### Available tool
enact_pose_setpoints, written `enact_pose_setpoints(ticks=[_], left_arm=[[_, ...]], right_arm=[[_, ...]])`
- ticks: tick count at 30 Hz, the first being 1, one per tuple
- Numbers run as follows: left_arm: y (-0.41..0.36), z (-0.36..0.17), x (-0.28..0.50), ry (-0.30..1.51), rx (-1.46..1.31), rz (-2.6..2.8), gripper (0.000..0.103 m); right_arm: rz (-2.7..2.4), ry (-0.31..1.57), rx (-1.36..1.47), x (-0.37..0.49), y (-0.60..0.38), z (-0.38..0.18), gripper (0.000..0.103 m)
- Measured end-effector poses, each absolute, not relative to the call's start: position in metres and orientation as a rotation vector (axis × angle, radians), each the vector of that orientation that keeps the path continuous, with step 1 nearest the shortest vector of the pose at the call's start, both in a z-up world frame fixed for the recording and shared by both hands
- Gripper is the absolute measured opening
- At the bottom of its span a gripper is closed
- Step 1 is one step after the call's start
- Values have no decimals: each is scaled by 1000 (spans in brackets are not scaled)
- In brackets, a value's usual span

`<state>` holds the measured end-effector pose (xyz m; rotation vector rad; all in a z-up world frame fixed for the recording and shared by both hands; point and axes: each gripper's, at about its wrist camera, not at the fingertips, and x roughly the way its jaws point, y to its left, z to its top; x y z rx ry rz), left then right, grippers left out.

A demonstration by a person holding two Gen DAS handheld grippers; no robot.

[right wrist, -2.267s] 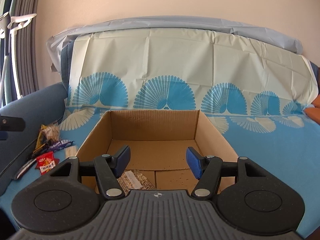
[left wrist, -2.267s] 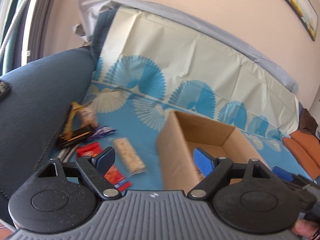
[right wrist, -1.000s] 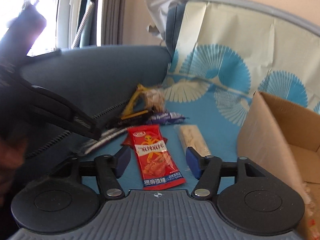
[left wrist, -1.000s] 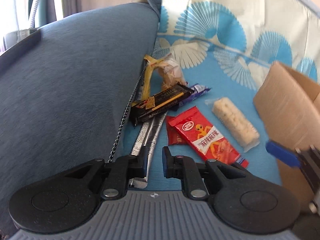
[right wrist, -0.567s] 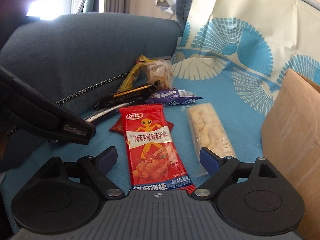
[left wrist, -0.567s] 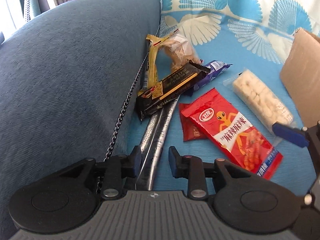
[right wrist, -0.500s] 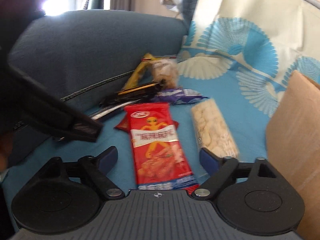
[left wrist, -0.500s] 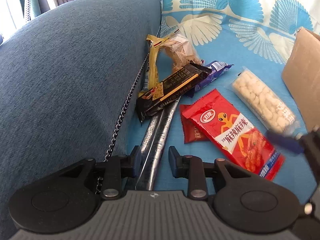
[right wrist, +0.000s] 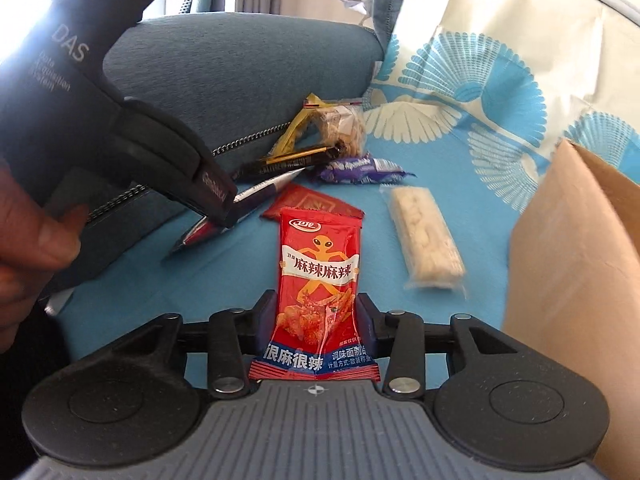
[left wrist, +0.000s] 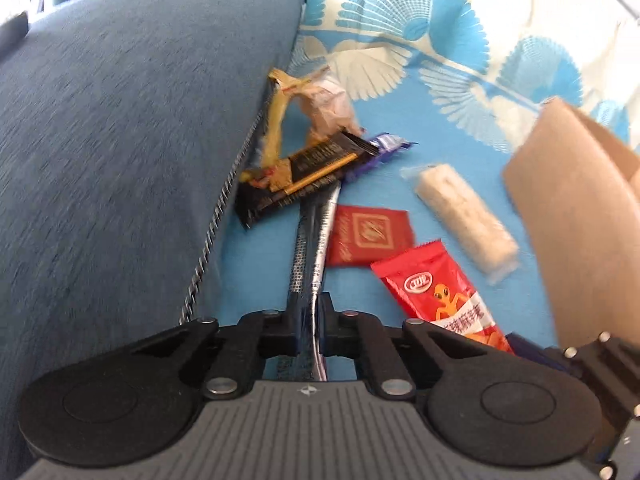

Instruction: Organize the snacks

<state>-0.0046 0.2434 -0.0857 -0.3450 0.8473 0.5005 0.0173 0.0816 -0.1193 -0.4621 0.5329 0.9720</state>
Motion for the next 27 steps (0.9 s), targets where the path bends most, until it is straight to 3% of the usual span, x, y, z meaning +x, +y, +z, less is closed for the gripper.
enact_pose_setpoints(ticks=[14, 19, 23, 27], left_arm=[[232, -80, -49, 900, -660, 299, 4], [223, -78, -52, 937, -617, 365, 9], [225, -76, -58, 920, -613, 514, 16], [226, -76, -54, 932, -609, 517, 17]], right_arm=[[877, 659, -443, -27, 25, -117, 44], [885, 656, -405, -26, 19, -120, 53], [907, 653, -380, -26, 18, -119, 69], [922, 634, -398, -27, 21, -118, 70]])
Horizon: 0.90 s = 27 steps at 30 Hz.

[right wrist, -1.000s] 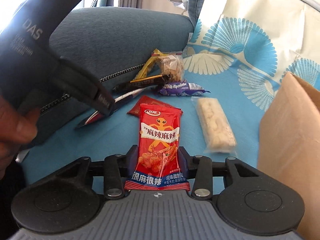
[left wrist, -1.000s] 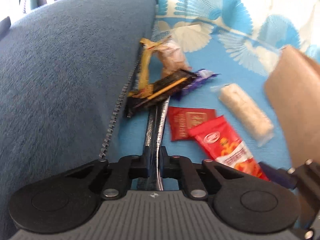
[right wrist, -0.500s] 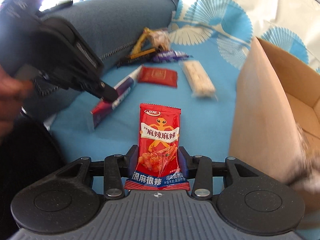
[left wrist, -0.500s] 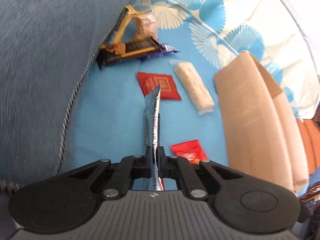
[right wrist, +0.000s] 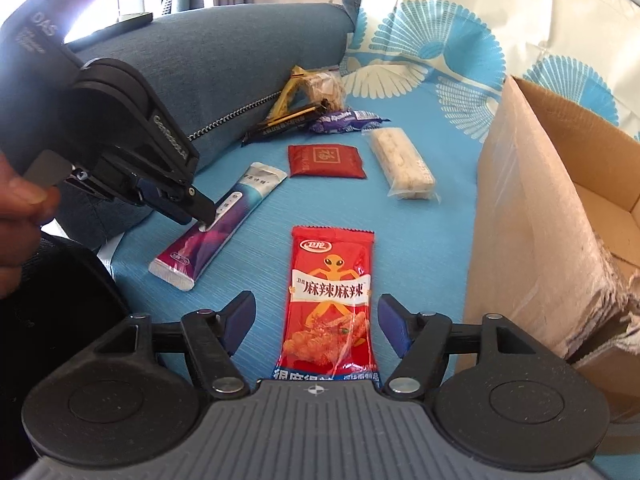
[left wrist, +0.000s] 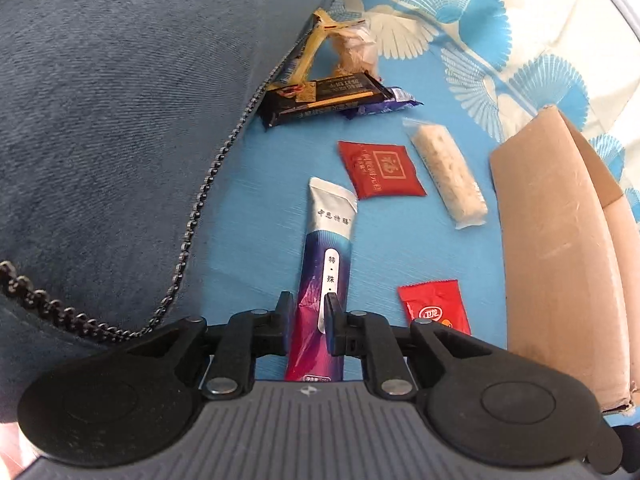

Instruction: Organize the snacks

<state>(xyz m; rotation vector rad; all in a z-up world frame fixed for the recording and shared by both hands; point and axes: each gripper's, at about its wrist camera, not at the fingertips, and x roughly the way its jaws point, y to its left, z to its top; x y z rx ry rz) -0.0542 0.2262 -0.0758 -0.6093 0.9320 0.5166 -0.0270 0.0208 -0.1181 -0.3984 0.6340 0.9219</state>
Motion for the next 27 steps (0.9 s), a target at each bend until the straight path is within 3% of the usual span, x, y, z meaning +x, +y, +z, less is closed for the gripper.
enact_pose_setpoints(ticks=[5, 20, 27], left_arm=[[224, -77, -49, 935, -588, 508, 42], [209, -88, -17, 982, -434, 492, 45], [201, -91, -8, 991, -361, 499, 45]], right_arm=[[918, 642, -382, -24, 23, -118, 72], [885, 687, -349, -9, 30, -128, 74], [872, 719, -352, -5, 32, -134, 70]])
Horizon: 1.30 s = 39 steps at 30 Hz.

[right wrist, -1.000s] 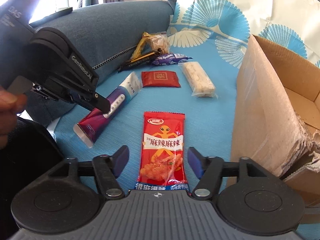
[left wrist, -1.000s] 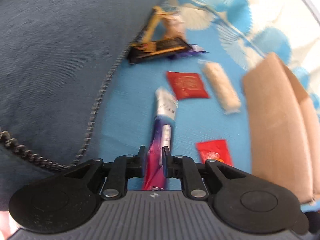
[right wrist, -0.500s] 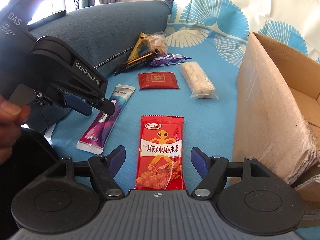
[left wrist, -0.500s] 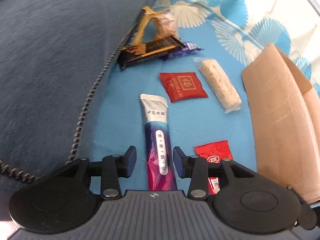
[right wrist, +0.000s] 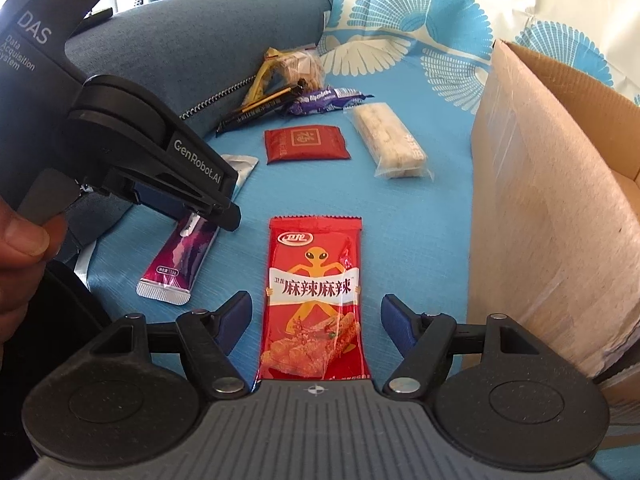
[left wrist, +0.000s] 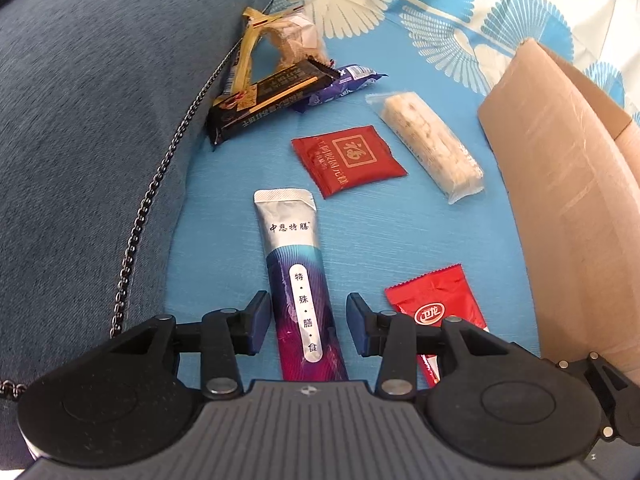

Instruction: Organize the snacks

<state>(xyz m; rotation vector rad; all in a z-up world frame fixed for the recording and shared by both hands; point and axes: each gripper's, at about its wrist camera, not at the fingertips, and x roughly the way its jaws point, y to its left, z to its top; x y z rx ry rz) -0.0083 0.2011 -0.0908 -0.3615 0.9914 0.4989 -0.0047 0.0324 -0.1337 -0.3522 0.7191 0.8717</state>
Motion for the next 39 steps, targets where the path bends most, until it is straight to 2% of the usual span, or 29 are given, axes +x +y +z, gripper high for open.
enact_pose_setpoints(ticks=[6, 9, 14, 17, 32, 39], left_arm=[[199, -91, -6, 993, -336, 511, 42], [200, -91, -7, 988, -340, 516, 34], [200, -90, -8, 976, -336, 520, 23], [199, -89, -10, 967, -336, 520, 21], [198, -72, -30, 787, -389, 465, 18], [195, -60, -43, 684, -399, 443, 18]], right_arm=[[865, 729, -346, -4, 32, -136, 63], [866, 725, -348, -5, 32, -136, 54], [870, 721, -343, -5, 31, -135, 49], [866, 712, -338, -6, 30, -134, 47], [875, 621, -293, -12, 22, -115, 45], [901, 518, -295, -27, 16, -95, 45]])
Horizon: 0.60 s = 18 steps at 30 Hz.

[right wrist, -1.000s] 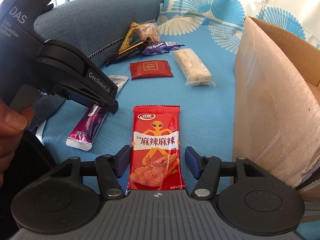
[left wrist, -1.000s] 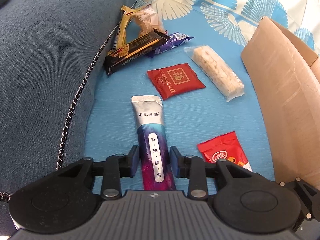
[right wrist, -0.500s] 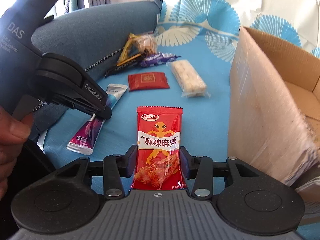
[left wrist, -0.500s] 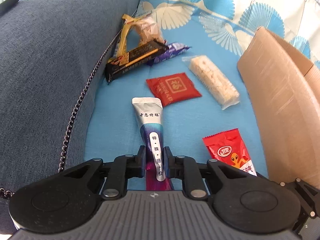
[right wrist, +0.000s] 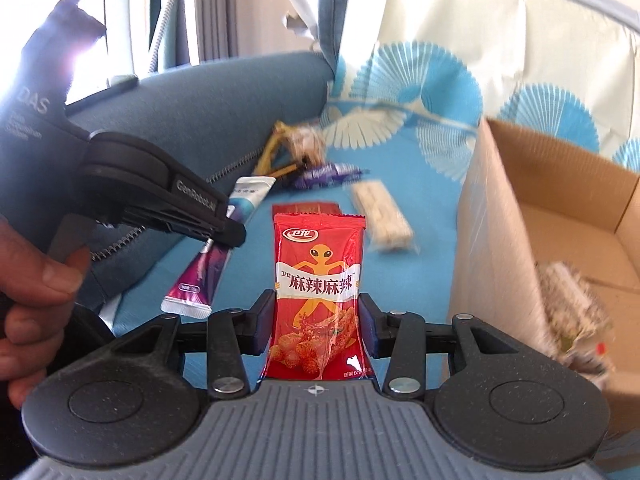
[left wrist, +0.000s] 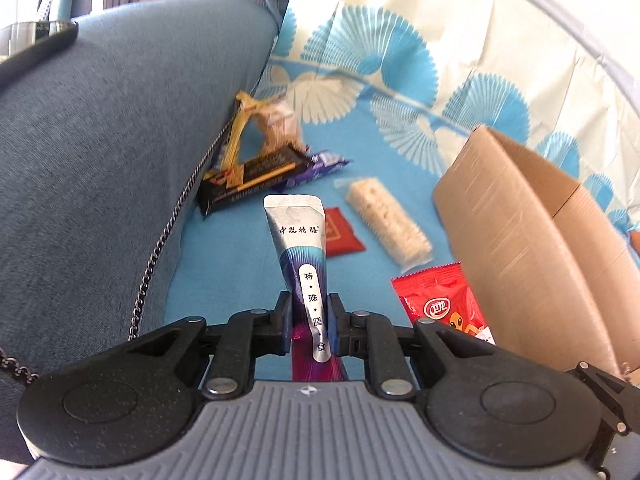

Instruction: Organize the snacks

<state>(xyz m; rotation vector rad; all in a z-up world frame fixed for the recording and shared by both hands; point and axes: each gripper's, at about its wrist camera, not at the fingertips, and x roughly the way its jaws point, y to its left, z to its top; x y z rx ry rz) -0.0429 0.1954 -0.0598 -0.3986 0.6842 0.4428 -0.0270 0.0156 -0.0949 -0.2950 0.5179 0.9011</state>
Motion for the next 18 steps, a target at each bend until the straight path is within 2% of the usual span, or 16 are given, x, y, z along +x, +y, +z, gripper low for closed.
enact_pose_setpoints(ticks=[18], left_arm=[[201, -37, -76, 548, -471, 400, 19]], right_arm=[[909, 386, -277, -57, -11, -56, 45]])
